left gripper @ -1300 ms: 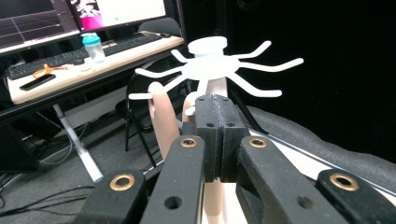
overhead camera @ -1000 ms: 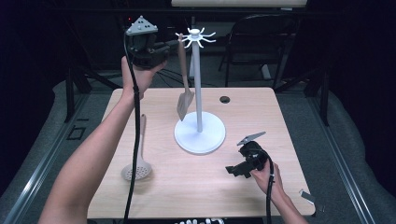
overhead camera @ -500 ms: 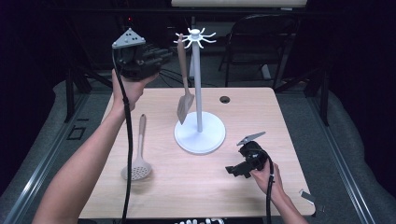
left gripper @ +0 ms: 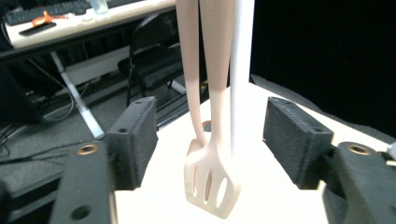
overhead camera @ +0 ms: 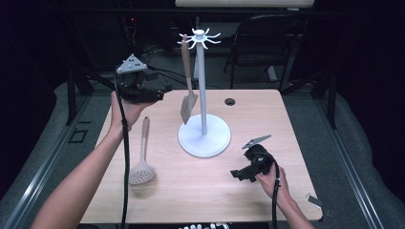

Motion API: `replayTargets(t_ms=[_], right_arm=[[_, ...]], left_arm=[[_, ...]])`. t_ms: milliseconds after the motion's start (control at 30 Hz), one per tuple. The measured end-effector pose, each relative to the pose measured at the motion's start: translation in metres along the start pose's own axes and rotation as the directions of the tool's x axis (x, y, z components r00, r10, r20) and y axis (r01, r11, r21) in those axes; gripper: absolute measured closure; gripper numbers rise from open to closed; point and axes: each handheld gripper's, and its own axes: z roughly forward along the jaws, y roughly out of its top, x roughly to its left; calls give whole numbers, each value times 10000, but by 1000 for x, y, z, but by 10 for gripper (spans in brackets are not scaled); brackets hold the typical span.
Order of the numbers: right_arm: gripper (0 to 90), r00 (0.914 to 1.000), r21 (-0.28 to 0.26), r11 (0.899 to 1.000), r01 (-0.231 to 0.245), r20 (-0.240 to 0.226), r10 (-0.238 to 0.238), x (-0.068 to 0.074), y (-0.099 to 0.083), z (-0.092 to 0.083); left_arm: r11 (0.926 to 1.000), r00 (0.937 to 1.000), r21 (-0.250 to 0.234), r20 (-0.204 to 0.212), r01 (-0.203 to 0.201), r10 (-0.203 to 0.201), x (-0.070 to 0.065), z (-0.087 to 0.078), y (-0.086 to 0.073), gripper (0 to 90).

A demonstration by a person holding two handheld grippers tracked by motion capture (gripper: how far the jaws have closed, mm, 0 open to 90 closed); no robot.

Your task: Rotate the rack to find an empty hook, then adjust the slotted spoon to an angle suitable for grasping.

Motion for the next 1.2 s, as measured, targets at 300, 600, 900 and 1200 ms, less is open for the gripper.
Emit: replayTargets(t_ms=[300,600,900,1200], right_arm=[[17,9999,129,9998,144,79,-145,0,0,1],[17,9999,179,9998,120,38,-120,0,0,2],[18,9999,314,9994,160,55,-162,0,2,3],[20,9999,348,9993,151,16,-151,1,2,5]], left_arm=[[9972,9996,707,-126,261,-253,2,5,-42,176],[9873,9968,1392,-327,765,-726,7,12,-84,143],[9738,9893,1858,-872,1313,-1167,13,14,-114,97],[9494,9654,2295,-1975,2142,-1701,21,13,-148,10]])
